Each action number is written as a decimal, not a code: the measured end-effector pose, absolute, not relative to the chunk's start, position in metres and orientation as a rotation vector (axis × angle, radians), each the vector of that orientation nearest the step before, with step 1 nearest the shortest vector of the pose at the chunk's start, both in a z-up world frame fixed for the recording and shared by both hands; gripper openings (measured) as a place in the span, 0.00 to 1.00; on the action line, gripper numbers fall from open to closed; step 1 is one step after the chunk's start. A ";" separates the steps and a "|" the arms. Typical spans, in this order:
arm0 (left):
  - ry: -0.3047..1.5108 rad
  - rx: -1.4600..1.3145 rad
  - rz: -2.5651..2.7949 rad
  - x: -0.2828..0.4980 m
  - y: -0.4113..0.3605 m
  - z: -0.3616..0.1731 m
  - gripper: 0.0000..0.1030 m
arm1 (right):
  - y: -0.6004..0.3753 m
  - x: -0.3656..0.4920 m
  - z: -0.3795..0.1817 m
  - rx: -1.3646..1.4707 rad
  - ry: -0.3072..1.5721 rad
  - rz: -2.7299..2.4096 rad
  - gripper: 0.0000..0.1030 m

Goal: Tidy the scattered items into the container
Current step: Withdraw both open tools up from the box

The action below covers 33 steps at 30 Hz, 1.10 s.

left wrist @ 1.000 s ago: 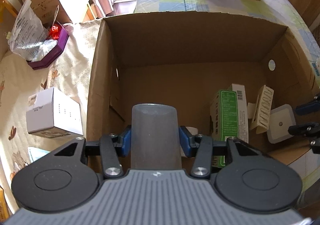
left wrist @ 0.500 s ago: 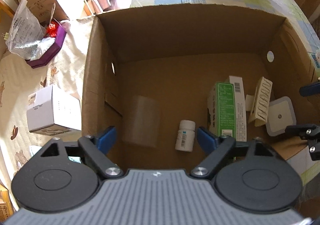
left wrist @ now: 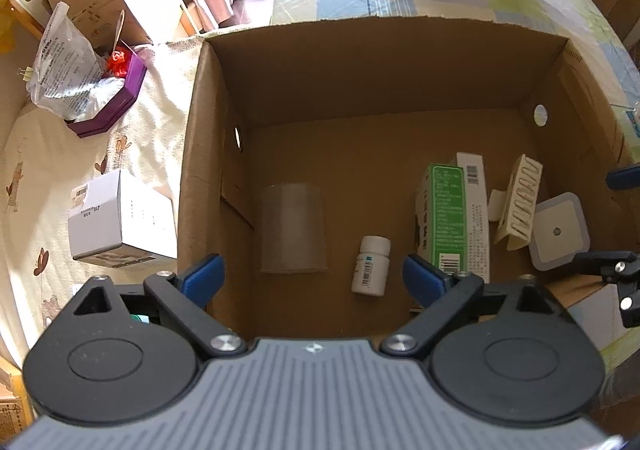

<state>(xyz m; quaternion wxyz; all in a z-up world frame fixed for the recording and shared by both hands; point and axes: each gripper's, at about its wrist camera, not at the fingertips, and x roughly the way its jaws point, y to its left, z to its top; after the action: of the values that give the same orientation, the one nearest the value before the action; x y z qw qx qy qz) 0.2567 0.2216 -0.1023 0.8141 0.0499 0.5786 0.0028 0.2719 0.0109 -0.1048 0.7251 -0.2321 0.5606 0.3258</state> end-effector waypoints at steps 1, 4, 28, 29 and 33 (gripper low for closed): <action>1.232 0.104 0.006 0.255 0.221 -0.100 0.92 | 0.010 0.270 -0.102 -0.504 1.233 0.717 0.83; 1.221 0.107 0.001 0.249 0.218 -0.094 0.92 | 0.010 0.265 -0.095 -0.486 1.213 0.702 0.83; 1.108 0.078 0.025 0.177 0.192 -0.040 0.96 | -0.006 0.205 -0.049 -0.291 1.141 0.622 0.83; 1.104 0.073 0.024 0.173 0.191 -0.038 0.96 | -0.008 0.203 -0.047 -0.279 1.140 0.620 0.83; 1.090 0.063 0.025 0.158 0.188 -0.028 0.96 | -0.014 0.191 -0.040 -0.245 1.131 0.613 0.83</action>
<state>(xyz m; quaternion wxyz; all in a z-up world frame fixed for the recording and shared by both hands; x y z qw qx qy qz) 0.1584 0.1877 -0.0282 0.8546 0.0299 0.5183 0.0118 0.1915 -0.0140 -0.0396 0.7933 -0.1141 0.5257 0.2852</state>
